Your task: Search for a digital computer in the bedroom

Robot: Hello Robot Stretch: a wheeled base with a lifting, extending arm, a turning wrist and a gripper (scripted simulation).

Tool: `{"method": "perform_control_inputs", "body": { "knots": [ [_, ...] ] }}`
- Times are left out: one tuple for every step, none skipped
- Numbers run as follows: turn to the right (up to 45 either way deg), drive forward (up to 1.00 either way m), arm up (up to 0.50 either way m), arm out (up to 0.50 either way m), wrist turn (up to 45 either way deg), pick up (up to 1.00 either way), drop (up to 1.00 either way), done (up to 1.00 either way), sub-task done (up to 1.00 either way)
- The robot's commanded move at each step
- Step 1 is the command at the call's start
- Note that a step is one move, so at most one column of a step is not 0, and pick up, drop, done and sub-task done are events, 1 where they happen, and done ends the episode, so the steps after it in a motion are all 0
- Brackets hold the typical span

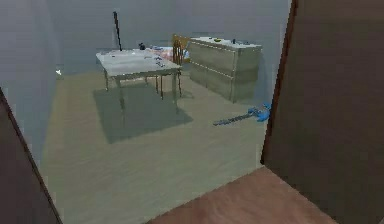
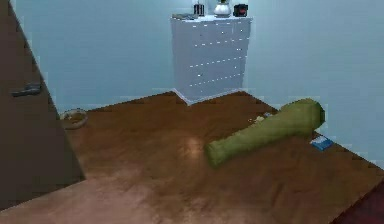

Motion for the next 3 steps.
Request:
{"method": "perform_control_inputs", "body": {
  "knots": [
    [0.0,1.00,0.00,0.00,0.0,0.00,0.00,0.00,0.00],
    [-3.0,0.00,0.00,0.00,0.0,0.00,0.00,0.00,0.00],
    [0.0,1.00,0.00,0.00,0.0,0.00,0.00,0.00,0.00]
  ]
}}
